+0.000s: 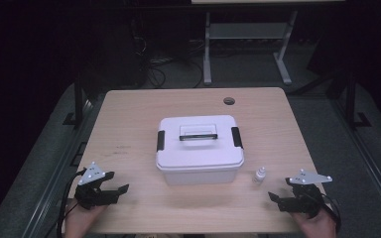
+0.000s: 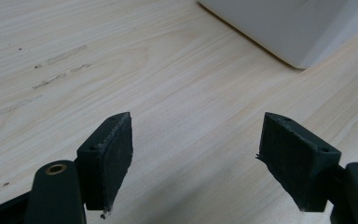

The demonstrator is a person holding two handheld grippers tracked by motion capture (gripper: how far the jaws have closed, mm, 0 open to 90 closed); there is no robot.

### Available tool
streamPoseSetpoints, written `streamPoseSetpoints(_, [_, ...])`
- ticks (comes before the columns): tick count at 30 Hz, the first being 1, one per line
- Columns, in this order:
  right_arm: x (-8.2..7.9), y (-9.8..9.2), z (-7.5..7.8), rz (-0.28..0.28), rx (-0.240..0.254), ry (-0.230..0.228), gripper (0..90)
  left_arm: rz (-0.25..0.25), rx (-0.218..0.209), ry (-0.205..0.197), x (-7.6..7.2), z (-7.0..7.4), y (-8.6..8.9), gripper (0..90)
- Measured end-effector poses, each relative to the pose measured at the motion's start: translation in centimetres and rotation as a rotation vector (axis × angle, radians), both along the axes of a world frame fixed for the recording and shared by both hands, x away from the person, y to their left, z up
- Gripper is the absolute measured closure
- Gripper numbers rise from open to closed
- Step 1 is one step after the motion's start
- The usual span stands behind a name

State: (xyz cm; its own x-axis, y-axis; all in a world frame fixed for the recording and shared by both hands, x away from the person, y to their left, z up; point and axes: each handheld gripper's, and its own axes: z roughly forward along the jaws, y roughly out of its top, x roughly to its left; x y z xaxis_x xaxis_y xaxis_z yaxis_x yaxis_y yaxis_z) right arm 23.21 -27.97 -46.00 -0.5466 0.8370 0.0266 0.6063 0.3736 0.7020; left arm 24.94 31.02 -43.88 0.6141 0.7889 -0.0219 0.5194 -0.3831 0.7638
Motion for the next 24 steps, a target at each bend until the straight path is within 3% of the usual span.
streamPoseSetpoints(24, [0.28,0.43,0.10,0.018,0.002,0.001,17.8,-0.018,0.040,0.001,-0.51,0.48,-0.37,25.2])
